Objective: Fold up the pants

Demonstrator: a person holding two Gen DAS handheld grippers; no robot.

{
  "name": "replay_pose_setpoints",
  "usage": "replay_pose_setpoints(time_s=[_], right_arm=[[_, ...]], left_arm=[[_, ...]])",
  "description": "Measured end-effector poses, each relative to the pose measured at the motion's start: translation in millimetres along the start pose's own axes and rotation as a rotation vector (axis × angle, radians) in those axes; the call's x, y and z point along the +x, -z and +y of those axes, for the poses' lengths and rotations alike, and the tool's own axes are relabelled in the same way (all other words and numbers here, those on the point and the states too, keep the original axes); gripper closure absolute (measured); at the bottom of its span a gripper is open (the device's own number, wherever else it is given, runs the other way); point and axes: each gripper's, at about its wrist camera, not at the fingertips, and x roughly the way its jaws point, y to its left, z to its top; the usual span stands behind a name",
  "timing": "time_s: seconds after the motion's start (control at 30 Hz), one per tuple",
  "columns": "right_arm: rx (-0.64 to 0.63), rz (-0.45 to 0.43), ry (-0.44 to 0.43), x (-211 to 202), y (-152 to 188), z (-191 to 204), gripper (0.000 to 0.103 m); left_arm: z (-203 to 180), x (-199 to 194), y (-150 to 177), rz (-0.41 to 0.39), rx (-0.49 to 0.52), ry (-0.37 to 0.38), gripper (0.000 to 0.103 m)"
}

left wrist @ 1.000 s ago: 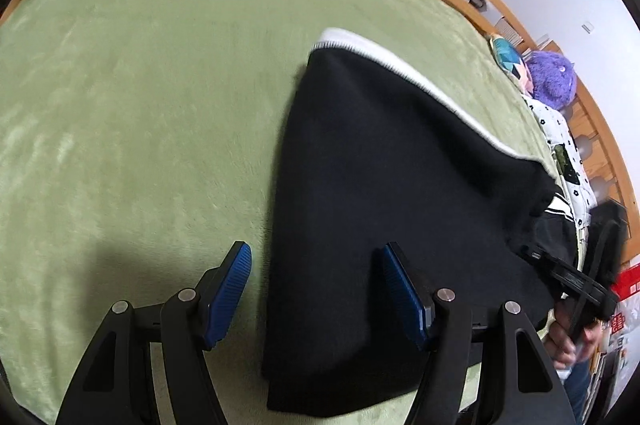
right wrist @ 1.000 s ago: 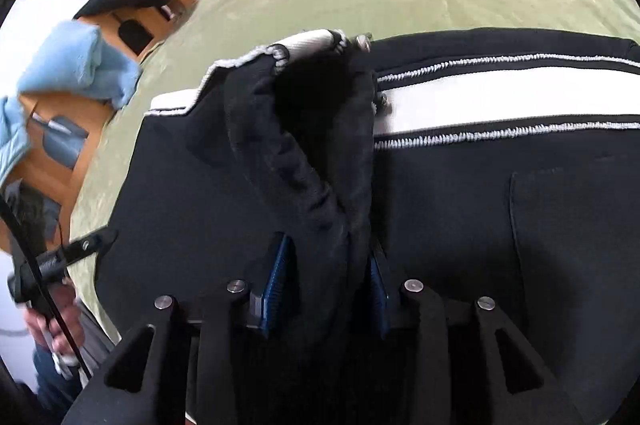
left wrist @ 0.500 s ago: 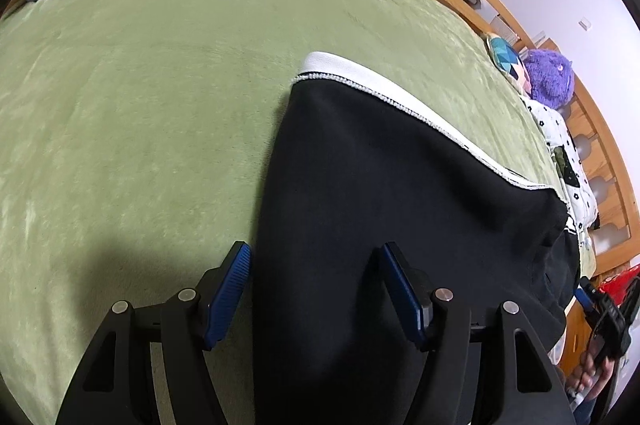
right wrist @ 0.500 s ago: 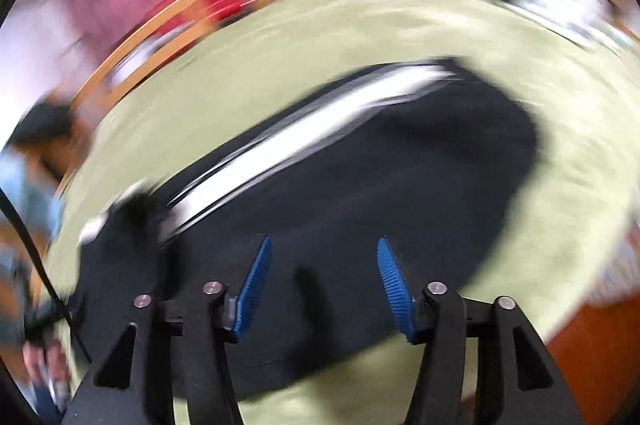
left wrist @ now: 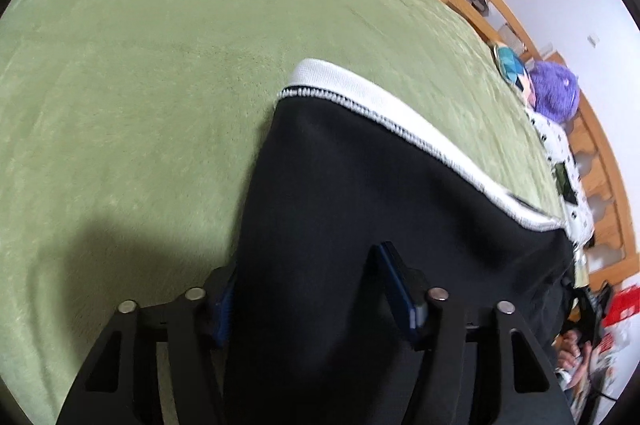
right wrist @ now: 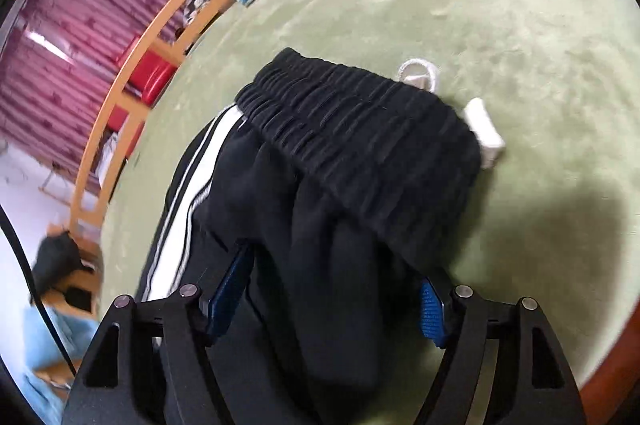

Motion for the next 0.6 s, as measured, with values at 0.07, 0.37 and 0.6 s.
replay_pose_setpoints(time_s=[0.07,0.37,0.6], right_arm=[[-0.020,-0.015,0.019,4,2,8,0.044],[-0.193,-0.189,0.028,-35,10,94,0.079],[-0.308,-0.217,-0.063,-66,37,168,0.079]], left_arm=[[2,3,-4,0.011,-0.018,0.024,0.067],[5,-47,-17,-0.099,0.001,0.177,0.093],[32,-105,-37,-0.215,0.051,0.140,0.093]])
